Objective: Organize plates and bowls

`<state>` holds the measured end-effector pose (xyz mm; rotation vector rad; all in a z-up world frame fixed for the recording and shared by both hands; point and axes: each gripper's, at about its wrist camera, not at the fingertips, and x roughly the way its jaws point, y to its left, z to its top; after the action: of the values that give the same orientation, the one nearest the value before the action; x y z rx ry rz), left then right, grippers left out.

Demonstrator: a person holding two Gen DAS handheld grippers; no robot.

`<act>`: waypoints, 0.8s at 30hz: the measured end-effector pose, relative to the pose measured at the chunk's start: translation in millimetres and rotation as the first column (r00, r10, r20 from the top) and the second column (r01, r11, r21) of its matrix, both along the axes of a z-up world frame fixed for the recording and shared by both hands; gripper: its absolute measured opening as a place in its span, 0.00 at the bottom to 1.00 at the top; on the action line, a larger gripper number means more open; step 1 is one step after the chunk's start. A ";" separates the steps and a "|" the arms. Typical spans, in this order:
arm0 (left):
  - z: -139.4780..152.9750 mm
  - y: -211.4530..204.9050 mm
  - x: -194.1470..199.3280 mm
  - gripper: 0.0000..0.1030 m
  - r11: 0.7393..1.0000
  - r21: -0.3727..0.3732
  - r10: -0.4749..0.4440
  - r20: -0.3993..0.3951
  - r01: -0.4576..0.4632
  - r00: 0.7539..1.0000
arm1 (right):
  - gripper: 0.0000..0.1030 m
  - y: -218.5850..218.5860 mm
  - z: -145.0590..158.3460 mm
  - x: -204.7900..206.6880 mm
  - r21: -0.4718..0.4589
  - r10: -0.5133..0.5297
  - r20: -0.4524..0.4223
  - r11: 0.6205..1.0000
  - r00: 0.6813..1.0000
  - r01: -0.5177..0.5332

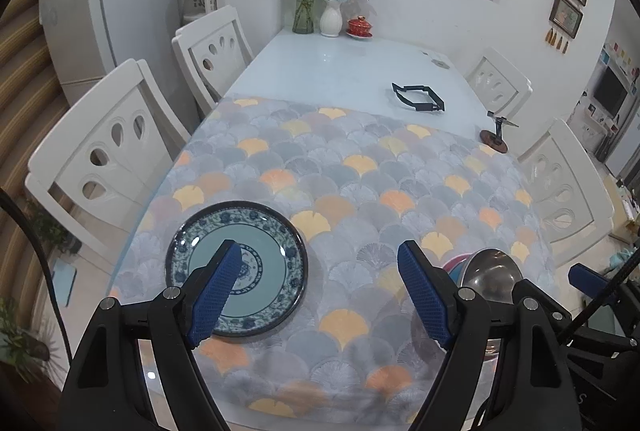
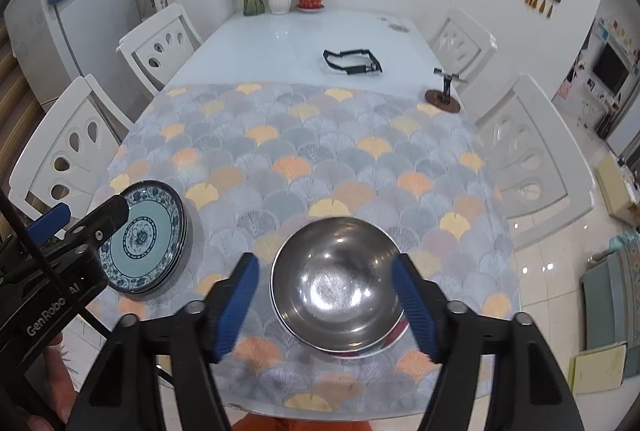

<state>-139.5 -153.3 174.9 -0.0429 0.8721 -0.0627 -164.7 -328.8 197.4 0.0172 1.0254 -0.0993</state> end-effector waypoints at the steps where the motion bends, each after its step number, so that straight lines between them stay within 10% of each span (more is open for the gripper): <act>1: 0.5 -0.6 -0.4 0.77 1.000 0.009 -0.001 0.003 0.001 1.000 | 0.70 0.3 0.0 -0.1 0.001 0.001 0.000 1.000 1.000 -0.001; 24: 5.0 6.4 -4.7 0.77 0.999 0.008 0.036 0.025 -0.036 0.999 | 0.70 3.6 -4.7 -3.3 0.011 -0.013 -0.018 1.000 1.000 0.013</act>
<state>-144.1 -146.8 180.0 -0.0498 0.8461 -0.0259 -168.0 -325.2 192.7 0.0326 1.0436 -0.1056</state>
